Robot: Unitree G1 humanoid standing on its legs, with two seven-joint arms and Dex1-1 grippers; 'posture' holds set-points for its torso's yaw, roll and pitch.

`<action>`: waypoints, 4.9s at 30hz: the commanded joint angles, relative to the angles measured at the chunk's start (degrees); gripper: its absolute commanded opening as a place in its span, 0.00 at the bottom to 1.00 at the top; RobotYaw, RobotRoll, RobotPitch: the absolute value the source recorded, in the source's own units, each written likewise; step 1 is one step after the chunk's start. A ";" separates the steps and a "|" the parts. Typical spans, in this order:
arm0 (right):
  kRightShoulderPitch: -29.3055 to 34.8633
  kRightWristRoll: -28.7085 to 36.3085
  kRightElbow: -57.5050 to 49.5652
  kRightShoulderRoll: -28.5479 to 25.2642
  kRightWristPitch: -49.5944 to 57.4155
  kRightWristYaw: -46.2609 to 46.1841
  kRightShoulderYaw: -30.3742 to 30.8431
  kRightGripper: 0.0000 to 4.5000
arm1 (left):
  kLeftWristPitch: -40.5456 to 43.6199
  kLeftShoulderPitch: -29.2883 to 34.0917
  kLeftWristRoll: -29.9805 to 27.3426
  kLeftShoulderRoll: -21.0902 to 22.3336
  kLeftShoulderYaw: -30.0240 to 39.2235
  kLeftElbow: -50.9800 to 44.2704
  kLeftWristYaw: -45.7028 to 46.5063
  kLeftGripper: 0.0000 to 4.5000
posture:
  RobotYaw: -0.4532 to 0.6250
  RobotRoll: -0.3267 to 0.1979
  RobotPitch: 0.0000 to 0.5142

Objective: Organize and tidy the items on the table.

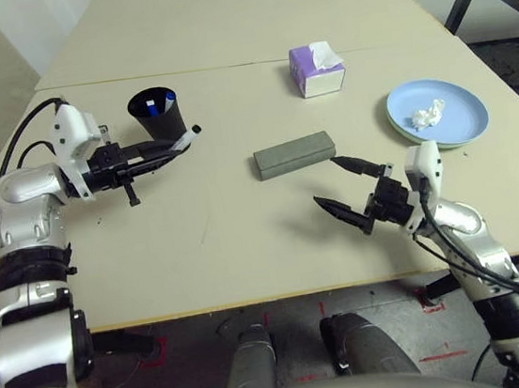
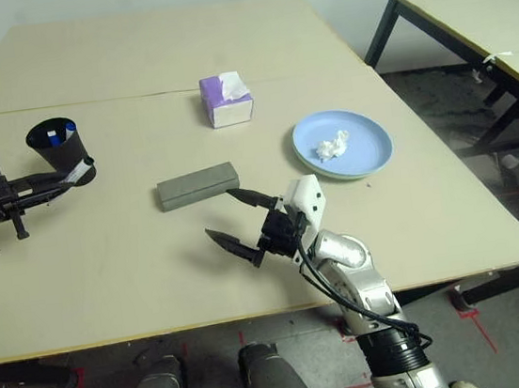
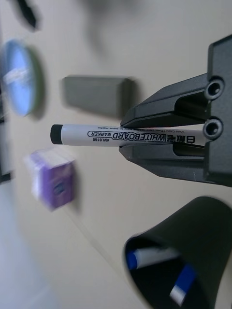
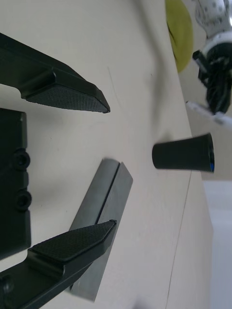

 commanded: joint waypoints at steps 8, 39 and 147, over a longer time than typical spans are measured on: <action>2.62 -0.74 0.69 -0.07 -1.03 1.34 0.24 1.00 | 8.62 -4.33 -7.47 -3.90 10.19 -4.90 19.44 0.07 | 0.40 0.62 0.25; 4.00 -0.66 -4.24 0.00 1.97 -1.24 0.07 1.00 | -13.29 -21.56 4.05 -10.96 7.51 33.33 30.79 0.07 | 0.34 0.62 0.26; 6.94 -1.06 17.98 -6.86 -8.19 -19.76 -30.67 1.00 | 11.43 33.40 -1.97 -7.39 19.31 -14.14 42.22 1.00 | 0.39 0.62 0.29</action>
